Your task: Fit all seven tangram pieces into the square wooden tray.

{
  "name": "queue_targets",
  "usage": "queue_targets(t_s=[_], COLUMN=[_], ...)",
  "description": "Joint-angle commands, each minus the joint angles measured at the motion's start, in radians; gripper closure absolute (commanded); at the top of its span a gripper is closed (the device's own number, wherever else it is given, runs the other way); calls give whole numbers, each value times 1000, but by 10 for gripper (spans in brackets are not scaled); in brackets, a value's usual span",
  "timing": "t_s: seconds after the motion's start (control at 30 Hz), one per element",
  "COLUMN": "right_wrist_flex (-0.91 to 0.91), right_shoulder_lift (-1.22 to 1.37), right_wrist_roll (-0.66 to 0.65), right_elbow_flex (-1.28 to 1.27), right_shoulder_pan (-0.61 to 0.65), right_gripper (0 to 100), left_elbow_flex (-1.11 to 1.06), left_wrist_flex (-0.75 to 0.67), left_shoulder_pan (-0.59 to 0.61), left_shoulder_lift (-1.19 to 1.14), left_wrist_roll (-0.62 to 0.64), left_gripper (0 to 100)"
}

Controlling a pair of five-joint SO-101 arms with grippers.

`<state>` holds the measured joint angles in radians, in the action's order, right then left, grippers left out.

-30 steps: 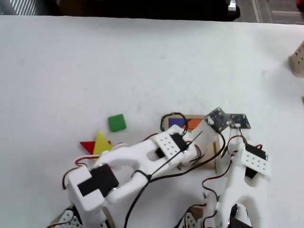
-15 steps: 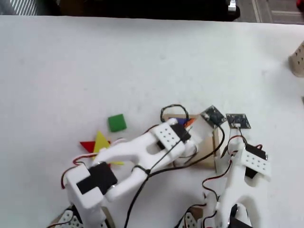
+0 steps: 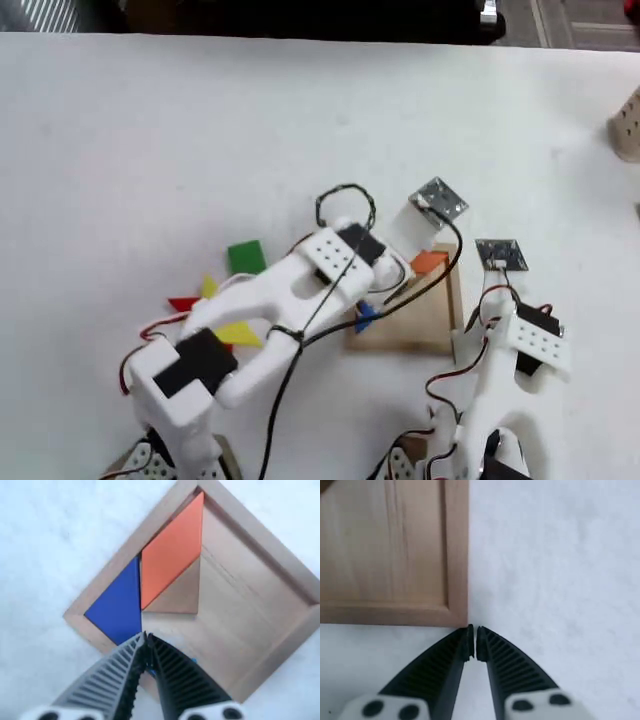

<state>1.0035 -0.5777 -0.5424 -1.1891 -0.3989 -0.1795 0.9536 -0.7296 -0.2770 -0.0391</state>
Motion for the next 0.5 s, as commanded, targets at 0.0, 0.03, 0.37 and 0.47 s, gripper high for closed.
queue_targets(t_s=[0.0,0.03,0.37,0.47], right_wrist_flex=[-8,-8,-8,-8], right_shoulder_lift=[-31,-33,-33,-33], right_wrist_roll=[-11,-11,-11,-11], right_elbow_flex=[6,6,6,6], right_shoulder_pan=[12,12,12,12], right_gripper=[978,978,978,978], left_elbow_flex=[-95,-112,-124,-124], left_wrist_flex=[-212,-219,-20,-12], left_shoulder_pan=[-35,-44,-41,-38], left_shoulder_lift=[4,4,8,7], left_wrist_roll=[-11,-11,-15,-18], left_gripper=[977,977,977,977])
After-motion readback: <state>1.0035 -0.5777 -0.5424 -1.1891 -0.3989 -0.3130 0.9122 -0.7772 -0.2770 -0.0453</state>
